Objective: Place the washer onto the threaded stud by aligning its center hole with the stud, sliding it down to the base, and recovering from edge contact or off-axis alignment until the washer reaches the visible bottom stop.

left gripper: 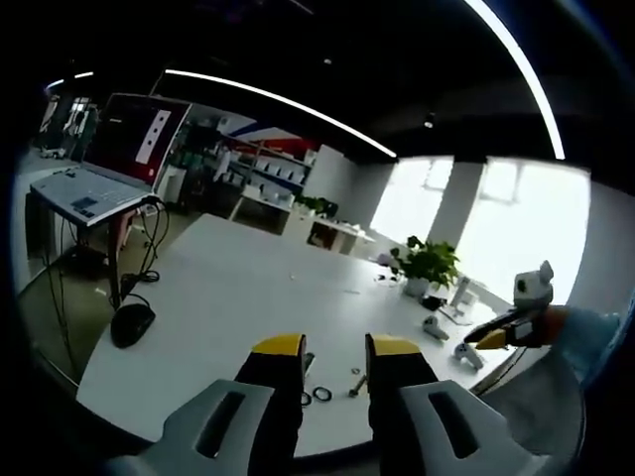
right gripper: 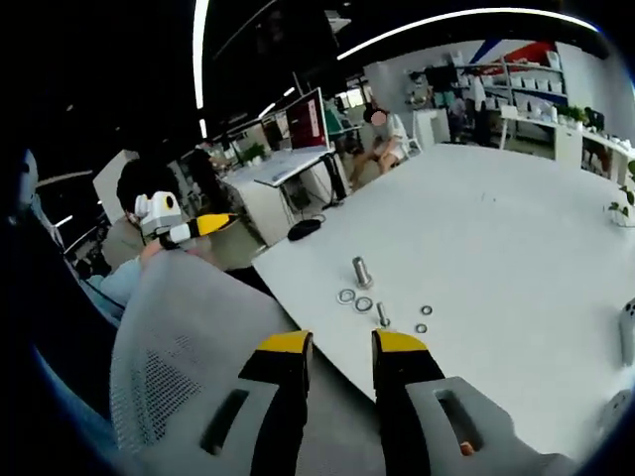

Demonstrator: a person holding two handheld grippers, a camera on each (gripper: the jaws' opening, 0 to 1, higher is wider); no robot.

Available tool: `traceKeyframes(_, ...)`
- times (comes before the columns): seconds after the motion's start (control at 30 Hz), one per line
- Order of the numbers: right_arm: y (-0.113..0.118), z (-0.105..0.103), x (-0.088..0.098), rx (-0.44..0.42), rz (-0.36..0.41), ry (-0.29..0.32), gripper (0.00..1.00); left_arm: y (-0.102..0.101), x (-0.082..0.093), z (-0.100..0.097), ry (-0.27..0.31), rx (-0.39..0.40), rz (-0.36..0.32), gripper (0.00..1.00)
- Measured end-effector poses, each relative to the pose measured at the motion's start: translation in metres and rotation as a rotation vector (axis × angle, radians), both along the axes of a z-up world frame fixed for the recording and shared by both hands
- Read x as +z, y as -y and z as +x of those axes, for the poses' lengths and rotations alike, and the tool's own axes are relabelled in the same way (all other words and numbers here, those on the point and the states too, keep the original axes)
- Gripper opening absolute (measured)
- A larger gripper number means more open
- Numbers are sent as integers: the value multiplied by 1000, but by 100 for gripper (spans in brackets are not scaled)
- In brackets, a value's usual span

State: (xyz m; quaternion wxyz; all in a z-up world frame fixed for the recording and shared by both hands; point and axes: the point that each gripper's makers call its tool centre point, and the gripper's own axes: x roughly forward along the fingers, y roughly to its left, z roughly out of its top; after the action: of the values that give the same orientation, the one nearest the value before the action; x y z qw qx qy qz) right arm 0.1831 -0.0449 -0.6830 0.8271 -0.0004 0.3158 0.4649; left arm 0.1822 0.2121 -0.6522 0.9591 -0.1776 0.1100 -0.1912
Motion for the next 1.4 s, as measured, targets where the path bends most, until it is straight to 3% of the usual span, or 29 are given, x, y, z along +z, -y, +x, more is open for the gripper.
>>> traceKeyframes(0.27,2,-2,6,20,48,29,26,-4,3,0,16,48,-1,26)
traceKeyframes(0.53,-15,-10,9,36,101,44,27,-2,-5,0,-32,48,49,26)
traceKeyframes(0.63,-18,-16,6,95,29,102,27,0,-15,-2,-81,22,111,26)
traceKeyframes(0.73,-17,-21,8,125,20,144,27,3,-24,-3,-138,4,203,26)
traceKeyframes(0.8,-14,-23,7,135,5,164,27,0,-26,-3,-167,37,272,27)
traceKeyframes(0.87,-7,-22,3,142,-36,212,27,1,-21,-2,-167,68,283,32)
traceKeyframes(0.93,-5,-24,-4,133,-34,199,27,-2,-17,-1,-173,109,293,39)
traceKeyframes(1.1,-2,-27,-18,134,-59,202,27,-11,-16,3,-188,176,291,35)
traceKeyframes(1.27,-6,-26,-19,122,-1,159,26,-25,-33,-1,-218,208,448,30)
traceKeyframes(1.3,-8,-28,-19,123,23,135,26,-23,-32,-1,-214,207,436,28)
traceKeyframes(1.4,-7,-27,-19,121,14,148,26,-24,-32,0,-215,213,416,29)
